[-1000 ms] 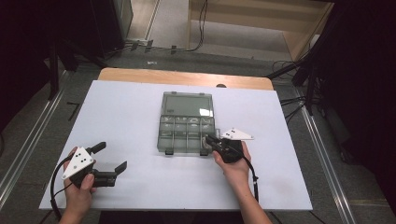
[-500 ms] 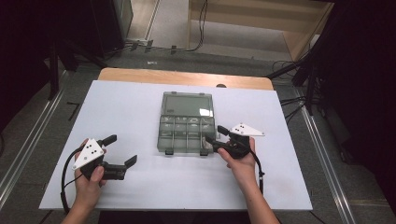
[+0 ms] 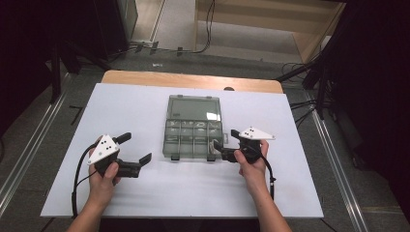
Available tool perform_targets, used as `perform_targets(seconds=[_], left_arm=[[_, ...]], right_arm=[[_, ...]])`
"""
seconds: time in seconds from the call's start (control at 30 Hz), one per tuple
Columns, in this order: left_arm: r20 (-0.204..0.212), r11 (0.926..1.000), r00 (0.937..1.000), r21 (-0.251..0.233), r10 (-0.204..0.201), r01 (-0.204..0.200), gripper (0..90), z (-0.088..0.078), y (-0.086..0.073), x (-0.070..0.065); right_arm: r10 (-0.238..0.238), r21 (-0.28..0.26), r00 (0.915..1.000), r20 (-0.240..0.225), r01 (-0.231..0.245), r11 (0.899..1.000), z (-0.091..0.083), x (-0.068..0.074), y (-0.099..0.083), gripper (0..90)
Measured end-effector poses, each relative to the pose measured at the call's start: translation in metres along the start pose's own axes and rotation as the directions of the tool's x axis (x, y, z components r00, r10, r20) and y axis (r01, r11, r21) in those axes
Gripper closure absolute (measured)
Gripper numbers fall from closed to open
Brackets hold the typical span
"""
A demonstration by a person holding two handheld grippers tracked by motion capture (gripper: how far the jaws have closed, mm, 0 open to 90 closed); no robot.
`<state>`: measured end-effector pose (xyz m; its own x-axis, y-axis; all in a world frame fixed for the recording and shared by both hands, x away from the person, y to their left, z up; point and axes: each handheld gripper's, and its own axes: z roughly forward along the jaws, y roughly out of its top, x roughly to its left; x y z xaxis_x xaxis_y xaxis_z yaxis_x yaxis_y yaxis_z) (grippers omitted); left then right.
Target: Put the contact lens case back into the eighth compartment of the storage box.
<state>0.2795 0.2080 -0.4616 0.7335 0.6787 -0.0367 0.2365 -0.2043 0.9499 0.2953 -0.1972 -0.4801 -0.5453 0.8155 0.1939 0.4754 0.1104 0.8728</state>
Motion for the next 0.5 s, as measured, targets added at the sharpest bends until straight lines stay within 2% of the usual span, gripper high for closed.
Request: perform_targets(seconds=[0.13, 0.2, 0.3, 0.5], left_arm=[[0.011, 0.9999, 0.9999, -0.01, -0.009, 0.009, 0.0, 0.004, 0.003, 0.001], [0.017, 0.9999, 0.9998, -0.013, -0.011, 0.011, 0.0, 0.007, 0.004, 0.001], [0.021, 0.9999, 0.9997, -0.008, -0.014, 0.014, 0.0, 0.01, 0.004, 0.001], [0.031, 0.9999, 0.9995, -0.004, -0.01, 0.011, 0.0, 0.014, 0.005, 0.001]], right_arm=[[0.001, -0.014, 0.9999, -0.014, -0.001, 1.0, -0.002, -0.001, 0.001, 8.9], [-0.008, -0.015, 0.9997, -0.022, 0.007, 1.0, -0.002, -0.002, 0.002, 0.0], [0.003, -0.019, 0.999, -0.045, -0.003, 1.0, -0.004, -0.003, 0.002, 0.0], [0.006, -0.026, 0.9991, -0.042, -0.007, 1.0, -0.004, -0.004, 0.002, 0.0]])
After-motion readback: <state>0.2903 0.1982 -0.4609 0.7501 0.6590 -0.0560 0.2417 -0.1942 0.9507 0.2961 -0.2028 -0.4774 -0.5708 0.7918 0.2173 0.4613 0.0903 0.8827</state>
